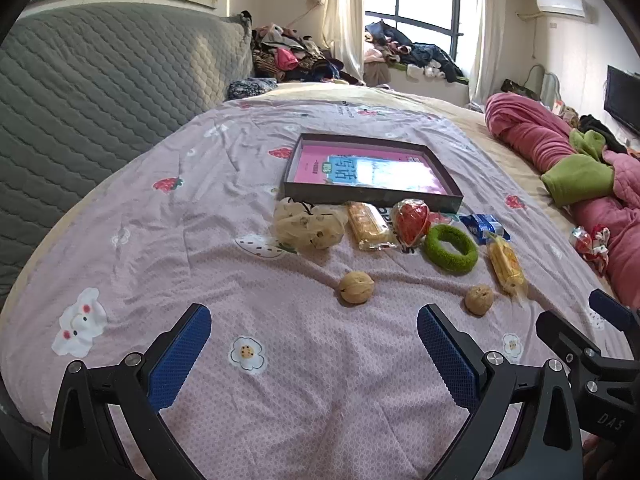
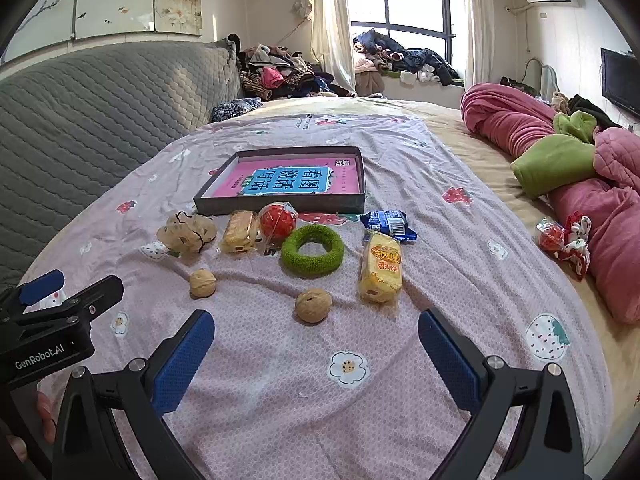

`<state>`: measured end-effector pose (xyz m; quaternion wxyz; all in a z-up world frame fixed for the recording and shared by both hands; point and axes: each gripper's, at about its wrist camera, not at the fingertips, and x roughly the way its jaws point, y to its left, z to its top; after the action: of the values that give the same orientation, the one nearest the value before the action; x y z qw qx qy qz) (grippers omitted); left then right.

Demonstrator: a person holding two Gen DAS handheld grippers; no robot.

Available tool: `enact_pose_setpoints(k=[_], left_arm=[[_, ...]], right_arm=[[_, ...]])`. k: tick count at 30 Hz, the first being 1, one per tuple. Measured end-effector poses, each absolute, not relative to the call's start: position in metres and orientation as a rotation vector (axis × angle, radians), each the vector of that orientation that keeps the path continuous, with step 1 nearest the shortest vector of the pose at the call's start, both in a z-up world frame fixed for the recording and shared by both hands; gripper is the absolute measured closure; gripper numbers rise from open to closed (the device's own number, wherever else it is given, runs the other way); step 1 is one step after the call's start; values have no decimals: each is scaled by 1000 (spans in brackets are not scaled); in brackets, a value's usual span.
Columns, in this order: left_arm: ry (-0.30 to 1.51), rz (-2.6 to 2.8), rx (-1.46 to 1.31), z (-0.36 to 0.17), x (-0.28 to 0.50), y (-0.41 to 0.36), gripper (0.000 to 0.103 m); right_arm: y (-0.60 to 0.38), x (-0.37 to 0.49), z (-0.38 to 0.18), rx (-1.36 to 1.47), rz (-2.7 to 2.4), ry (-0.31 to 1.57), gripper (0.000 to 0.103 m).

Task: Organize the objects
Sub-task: 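Move the right gripper toward the walnut in front of the snacks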

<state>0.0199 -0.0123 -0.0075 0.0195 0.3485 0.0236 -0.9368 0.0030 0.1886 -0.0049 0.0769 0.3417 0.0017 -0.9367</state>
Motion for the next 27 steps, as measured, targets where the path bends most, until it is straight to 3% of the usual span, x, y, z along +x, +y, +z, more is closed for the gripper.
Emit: enact_pose_setpoints(k=[27], left_arm=[[60, -2900, 1059, 15, -28, -18, 0]], right_arm=[[177, -46, 28, 1000, -2791, 48, 0]])
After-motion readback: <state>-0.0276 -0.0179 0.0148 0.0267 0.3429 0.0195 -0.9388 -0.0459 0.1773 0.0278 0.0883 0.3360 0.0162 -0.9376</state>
